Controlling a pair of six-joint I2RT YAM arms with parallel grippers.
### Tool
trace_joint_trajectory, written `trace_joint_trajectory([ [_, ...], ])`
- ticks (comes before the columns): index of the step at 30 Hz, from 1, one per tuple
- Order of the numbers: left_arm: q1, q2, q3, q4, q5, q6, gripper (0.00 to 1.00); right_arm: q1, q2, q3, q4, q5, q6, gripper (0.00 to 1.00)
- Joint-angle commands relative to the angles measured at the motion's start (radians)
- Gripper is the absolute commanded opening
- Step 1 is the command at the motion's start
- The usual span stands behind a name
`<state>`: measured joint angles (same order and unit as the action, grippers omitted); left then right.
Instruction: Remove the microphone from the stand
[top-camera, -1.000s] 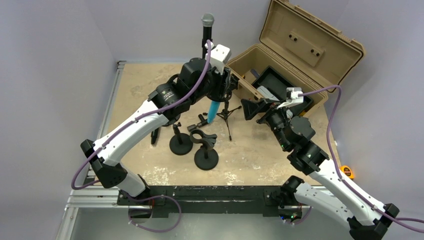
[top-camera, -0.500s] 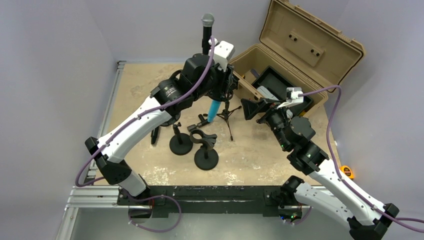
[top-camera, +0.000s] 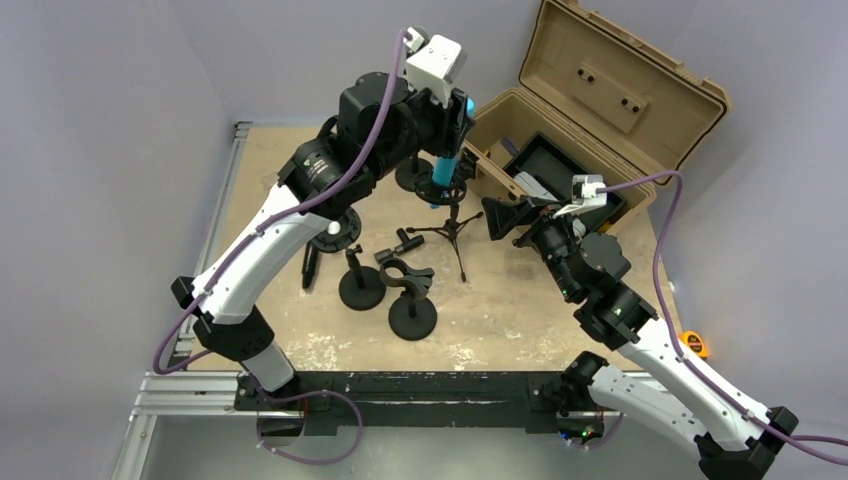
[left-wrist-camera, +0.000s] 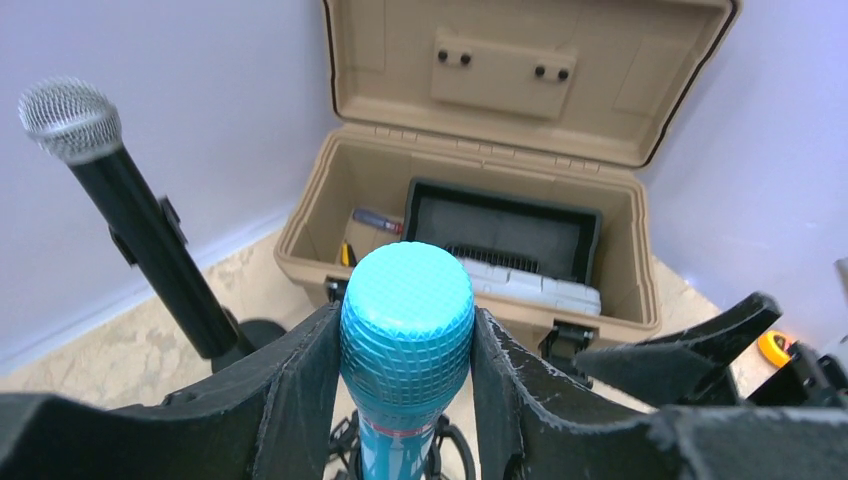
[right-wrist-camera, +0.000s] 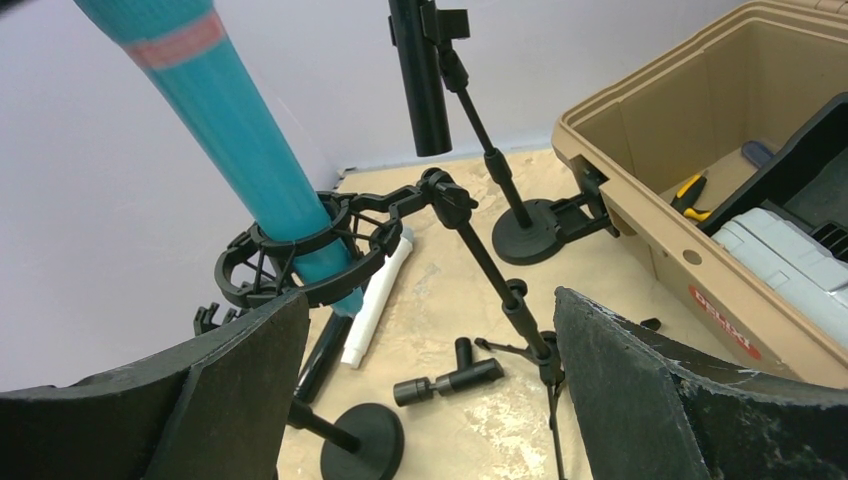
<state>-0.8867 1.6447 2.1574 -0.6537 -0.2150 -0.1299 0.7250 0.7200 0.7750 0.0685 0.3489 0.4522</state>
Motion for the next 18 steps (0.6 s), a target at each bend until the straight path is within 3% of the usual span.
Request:
trace_joint_trajectory([
  [1,-0.005,0.019,0.136,0.063,0.024,0.073,0.00,-0.004,0.001,-0.009,0.037,0.002,-0.014,0.90],
  [9,-0.005,0.004,0.214,0.169,0.024,0.167,0.00,-0.004,0.003,-0.010,0.040,0.002,-0.014,0.90],
  [18,-0.005,-0.054,0.266,0.191,0.058,0.155,0.00,-0.004,0.015,-0.012,0.043,-0.001,-0.015,0.90],
])
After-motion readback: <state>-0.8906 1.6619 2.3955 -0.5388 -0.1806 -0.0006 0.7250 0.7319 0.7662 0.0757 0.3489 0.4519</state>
